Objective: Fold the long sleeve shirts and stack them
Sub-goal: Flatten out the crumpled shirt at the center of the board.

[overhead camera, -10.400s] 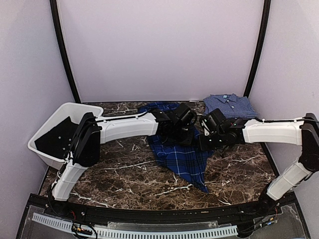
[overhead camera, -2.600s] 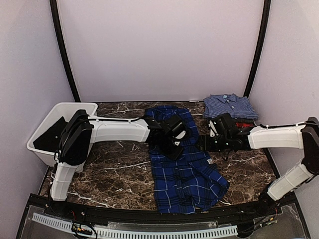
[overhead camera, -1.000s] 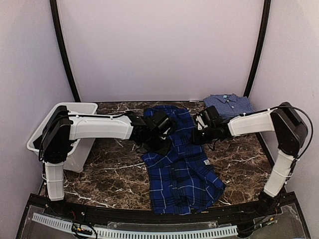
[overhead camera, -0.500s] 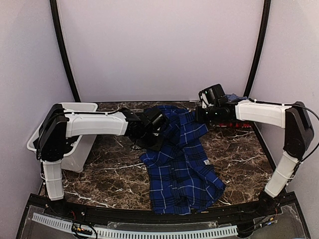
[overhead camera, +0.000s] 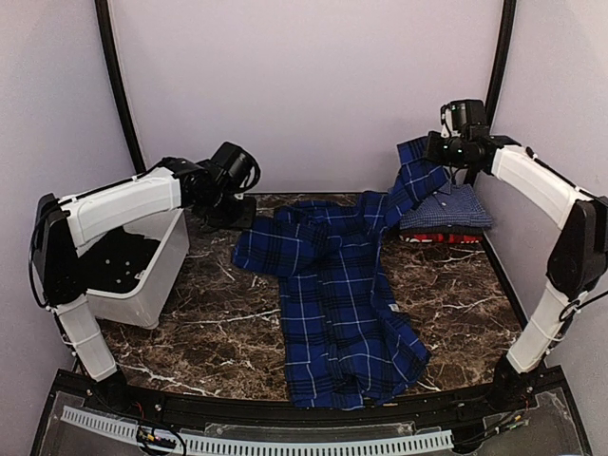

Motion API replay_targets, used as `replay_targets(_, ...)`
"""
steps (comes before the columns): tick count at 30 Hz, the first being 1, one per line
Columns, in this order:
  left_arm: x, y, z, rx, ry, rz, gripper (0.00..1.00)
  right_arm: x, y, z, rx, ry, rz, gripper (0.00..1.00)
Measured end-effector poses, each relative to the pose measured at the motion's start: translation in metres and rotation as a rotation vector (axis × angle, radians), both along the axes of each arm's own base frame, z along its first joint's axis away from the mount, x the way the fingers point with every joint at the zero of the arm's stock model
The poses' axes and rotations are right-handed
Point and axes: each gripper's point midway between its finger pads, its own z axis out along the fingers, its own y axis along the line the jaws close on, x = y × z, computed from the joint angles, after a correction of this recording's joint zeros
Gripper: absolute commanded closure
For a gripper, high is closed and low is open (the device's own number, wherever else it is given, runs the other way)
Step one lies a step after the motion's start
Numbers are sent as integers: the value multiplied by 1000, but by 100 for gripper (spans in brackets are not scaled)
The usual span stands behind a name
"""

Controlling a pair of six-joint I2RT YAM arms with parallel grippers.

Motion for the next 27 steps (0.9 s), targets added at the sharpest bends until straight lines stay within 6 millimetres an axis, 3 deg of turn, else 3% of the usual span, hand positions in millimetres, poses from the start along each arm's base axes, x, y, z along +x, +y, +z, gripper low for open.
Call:
replay_targets(6,43,61,59,0,-109,116,100,10,-49,32,1,-47,-82,100)
replay_targets(11,73,116,113,-17,-216,209,100,15,-74,37,9,-54,-119,100)
replay_targets(15,86,153,143,-18,-273,263,100,15,-85,35,14,-43,-132,100)
replay_targets(21,106,182,165,-34,-312,303,100,16,-100,33,26,-35,-142,100)
replay_targets(27,134,206,160,-40,-299,345,100,16,-116,33,32,-36,-165,100)
